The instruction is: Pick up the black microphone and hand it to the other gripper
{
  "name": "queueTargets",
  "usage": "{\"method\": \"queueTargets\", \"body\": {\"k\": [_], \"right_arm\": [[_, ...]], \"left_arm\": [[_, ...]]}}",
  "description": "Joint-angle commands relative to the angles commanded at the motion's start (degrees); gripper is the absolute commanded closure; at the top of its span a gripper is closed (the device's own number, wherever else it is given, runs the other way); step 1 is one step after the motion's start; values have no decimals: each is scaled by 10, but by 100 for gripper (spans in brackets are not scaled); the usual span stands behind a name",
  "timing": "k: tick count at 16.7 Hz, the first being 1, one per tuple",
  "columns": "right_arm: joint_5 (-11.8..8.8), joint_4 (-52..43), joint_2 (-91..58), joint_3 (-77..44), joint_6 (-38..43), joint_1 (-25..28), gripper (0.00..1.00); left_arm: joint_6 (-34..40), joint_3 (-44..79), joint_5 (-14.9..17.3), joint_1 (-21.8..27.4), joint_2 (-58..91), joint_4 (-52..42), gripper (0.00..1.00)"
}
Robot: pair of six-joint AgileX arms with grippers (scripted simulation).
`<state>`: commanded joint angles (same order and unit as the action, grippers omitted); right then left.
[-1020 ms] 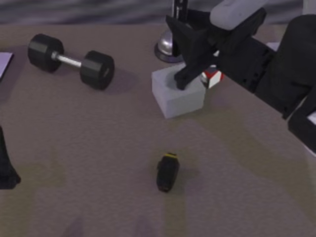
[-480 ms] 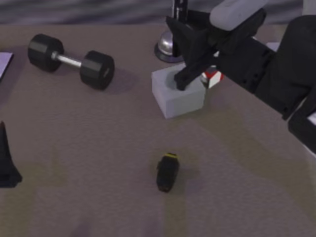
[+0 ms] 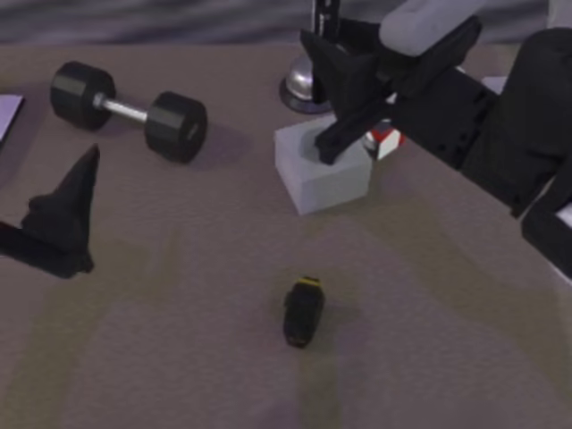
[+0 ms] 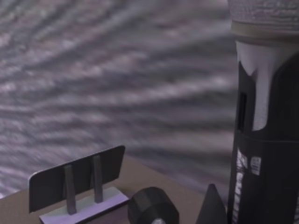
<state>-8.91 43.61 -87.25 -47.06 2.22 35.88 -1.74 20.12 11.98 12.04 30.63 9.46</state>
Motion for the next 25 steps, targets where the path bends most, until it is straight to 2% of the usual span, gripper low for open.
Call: {"method": "queueTargets", "body": {"k": [6,11,18,25], "right_arm": [[0,0,0,0,0,0,100],[0,0,0,0,0,0,100],[0,0,0,0,0,0,100],[0,0,0,0,0,0,100]], "left_arm": [[-12,149,90,91,230,69,0],[-18,223,132,133,336,105,0],[-18,234,131,138,349,110,0],[-18,354,78,196,523,160,0]]}}
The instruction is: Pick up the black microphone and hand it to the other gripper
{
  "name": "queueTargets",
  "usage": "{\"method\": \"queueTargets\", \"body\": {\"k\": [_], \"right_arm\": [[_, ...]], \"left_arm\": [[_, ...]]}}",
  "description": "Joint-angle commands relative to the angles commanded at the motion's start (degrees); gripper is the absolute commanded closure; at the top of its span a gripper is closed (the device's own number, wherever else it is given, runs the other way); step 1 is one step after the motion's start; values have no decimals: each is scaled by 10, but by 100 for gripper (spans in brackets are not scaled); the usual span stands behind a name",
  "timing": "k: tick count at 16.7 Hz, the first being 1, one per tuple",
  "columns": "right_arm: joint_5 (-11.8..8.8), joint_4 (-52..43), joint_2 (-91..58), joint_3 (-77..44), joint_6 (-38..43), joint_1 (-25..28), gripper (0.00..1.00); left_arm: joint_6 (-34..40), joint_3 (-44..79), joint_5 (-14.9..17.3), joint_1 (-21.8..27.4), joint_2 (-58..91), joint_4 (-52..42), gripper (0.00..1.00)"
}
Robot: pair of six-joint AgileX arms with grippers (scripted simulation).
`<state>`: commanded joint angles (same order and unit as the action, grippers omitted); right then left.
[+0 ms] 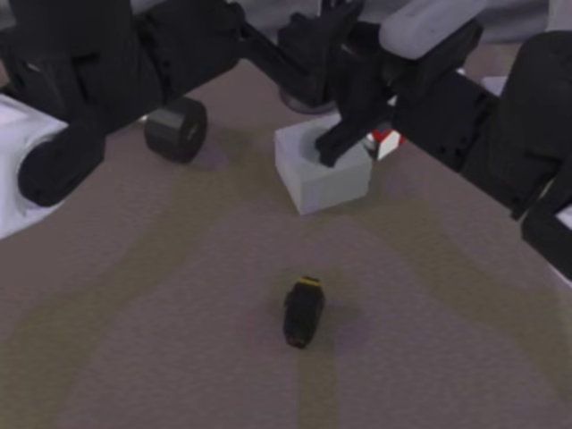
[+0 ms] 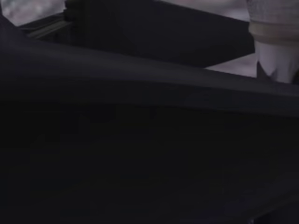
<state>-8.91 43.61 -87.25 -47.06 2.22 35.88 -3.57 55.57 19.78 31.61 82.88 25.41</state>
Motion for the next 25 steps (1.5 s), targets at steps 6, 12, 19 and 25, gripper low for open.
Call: {"method": "queueTargets", "body": {"k": [6,12,19,25], "right_arm": [[0,0,0,0,0,0,100],[0,0,0,0,0,0,100],[0,0,0,0,0,0,100],[0,0,0,0,0,0,100]], "left_arm": [[1,33,-17,18,42,12,0],[1,33,-17,18,42,12,38],[1,33,-17,18,42,12,90],[1,33,-17,18,42,12,100]]}}
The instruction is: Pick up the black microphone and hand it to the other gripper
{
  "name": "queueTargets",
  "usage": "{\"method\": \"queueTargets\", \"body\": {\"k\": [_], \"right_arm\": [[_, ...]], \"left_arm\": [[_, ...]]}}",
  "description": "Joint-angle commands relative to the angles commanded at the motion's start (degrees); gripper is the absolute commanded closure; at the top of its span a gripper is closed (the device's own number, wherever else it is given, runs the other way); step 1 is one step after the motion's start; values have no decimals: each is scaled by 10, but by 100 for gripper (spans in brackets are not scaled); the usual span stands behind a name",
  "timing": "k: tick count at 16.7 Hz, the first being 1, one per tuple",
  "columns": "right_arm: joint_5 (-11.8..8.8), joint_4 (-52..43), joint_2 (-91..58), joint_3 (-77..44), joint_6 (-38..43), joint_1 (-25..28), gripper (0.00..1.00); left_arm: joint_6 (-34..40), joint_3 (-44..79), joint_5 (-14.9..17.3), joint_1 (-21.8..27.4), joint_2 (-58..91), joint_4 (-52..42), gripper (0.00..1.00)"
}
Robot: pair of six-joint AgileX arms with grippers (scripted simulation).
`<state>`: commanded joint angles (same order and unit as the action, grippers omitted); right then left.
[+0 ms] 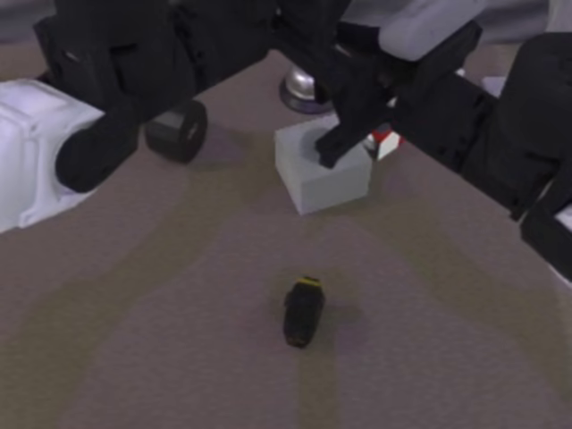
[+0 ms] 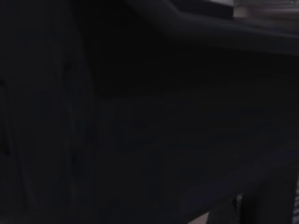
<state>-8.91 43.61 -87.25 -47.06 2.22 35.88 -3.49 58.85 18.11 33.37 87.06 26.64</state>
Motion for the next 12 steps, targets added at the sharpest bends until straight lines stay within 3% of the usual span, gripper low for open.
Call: {"method": "queueTargets", "body": {"k": [4,12], "right_arm": [[0,0,0,0,0,0,100],[0,0,0,0,0,0,40]], "left_arm": [[0,0,0,0,0,0,100],[0,0,0,0,0,0,100]]}}
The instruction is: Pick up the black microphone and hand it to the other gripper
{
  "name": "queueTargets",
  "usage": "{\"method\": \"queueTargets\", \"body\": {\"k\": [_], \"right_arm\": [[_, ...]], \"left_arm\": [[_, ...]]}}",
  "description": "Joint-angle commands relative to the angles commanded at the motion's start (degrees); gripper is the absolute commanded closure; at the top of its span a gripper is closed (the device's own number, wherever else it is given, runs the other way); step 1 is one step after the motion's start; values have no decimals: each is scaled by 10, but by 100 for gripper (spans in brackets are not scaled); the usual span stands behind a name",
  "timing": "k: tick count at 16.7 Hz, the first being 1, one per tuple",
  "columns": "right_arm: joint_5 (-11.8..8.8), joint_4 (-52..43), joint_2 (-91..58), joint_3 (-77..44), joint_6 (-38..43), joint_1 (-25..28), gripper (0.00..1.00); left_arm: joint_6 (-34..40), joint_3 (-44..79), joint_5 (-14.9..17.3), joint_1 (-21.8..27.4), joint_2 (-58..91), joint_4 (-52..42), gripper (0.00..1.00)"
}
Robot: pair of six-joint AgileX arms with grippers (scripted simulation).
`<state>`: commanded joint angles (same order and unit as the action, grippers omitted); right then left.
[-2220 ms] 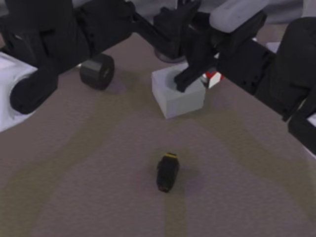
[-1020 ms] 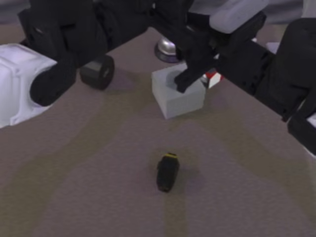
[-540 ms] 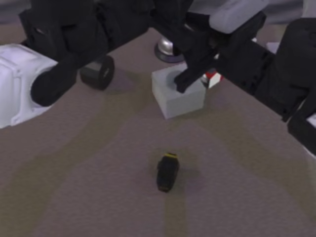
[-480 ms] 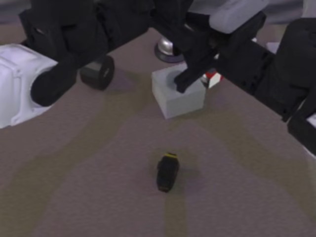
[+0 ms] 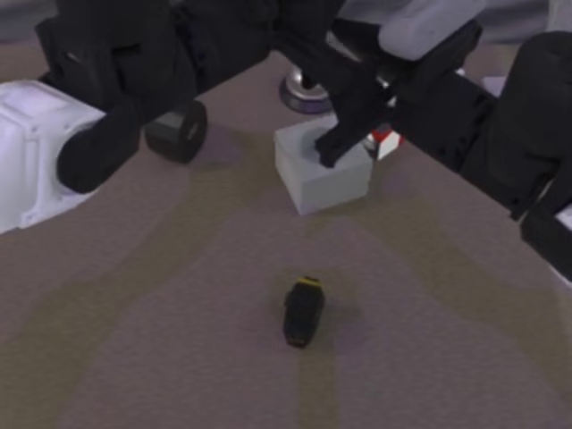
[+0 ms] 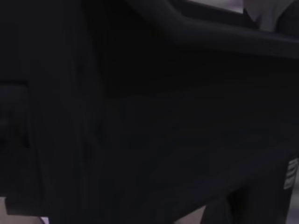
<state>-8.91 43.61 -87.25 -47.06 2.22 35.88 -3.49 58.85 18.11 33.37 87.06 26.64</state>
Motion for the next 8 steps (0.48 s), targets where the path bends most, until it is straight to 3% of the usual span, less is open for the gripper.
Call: {"method": "queueTargets", "body": {"k": [5,8], "right_arm": [[0,0,0,0,0,0,2],[0,0,0,0,0,0,0]], "left_arm": [[0,0,0,0,0,0,100],[0,0,0,0,0,0,100]]}}
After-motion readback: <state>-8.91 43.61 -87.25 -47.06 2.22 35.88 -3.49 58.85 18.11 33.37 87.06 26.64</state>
